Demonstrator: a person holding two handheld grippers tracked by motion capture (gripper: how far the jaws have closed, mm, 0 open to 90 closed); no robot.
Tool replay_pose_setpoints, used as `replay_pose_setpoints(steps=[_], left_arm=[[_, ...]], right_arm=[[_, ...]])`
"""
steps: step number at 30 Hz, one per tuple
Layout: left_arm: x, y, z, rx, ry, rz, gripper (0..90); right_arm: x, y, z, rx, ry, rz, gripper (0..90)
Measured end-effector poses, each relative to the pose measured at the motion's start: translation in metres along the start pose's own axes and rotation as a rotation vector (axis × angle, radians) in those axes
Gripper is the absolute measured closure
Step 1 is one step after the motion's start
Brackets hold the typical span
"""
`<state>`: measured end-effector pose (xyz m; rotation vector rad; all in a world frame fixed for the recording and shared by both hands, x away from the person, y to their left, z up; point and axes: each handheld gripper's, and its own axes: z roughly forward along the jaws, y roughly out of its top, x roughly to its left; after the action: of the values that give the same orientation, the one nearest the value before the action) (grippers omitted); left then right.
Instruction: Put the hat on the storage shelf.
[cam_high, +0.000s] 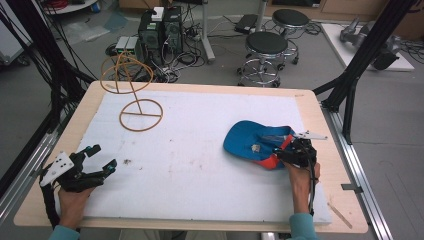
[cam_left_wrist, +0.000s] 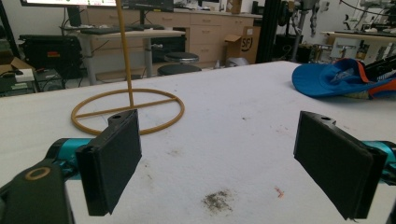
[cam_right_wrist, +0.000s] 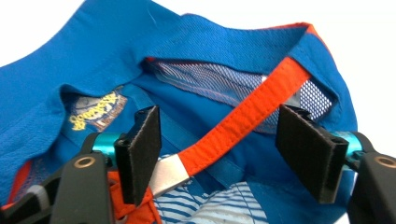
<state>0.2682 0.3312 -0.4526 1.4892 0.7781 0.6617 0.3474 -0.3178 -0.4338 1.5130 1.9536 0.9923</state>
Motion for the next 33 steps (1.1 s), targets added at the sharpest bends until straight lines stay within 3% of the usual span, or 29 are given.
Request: replay_pose_setpoints(steps=[4, 7, 14, 19, 20, 23, 25, 33], left_arm=[[0.0, 0.0, 0.0, 0.002, -0.001, 0.002, 15.3], [0.0, 0.0, 0.0, 0.002, -0.001, 0.002, 15.3], [0.0, 0.0, 0.0, 0.002, -0.001, 0.002, 15.4], [0.0, 0.0, 0.0, 0.001, 0.0, 0.005, 15.3], [0.0, 0.0, 0.0, 0.002, -0.001, 0.005, 15.4], [0.0, 0.0, 0.0, 0.001, 0.0, 0.005, 15.3], [0.0, 0.0, 0.0, 0.001, -0.001, 0.006, 15.3], [0.0, 0.0, 0.0, 0.001, -0.001, 0.005, 15.4]], right_arm=[[-0.002, -0.001, 0.005, 0.024, -0.003, 0.018, 31.1], [-0.003, -0.002, 0.007, 0.013, 0.018, 0.042, 30.8], [-0.003, -0.001, 0.005, 0.001, 0.041, 0.019, 59.8], [-0.006, -0.002, 0.005, 0.004, 0.051, 0.079, 66.4], [-0.007, -0.003, 0.006, 0.007, 0.07, 0.085, 65.8], [-0.006, -0.002, 0.008, 0.015, 0.062, 0.072, 61.7], [-0.006, -0.002, 0.01, 0.011, 0.044, 0.061, 50.5], [-0.006, -0.001, 0.007, -0.006, 0.061, 0.075, 82.1]])
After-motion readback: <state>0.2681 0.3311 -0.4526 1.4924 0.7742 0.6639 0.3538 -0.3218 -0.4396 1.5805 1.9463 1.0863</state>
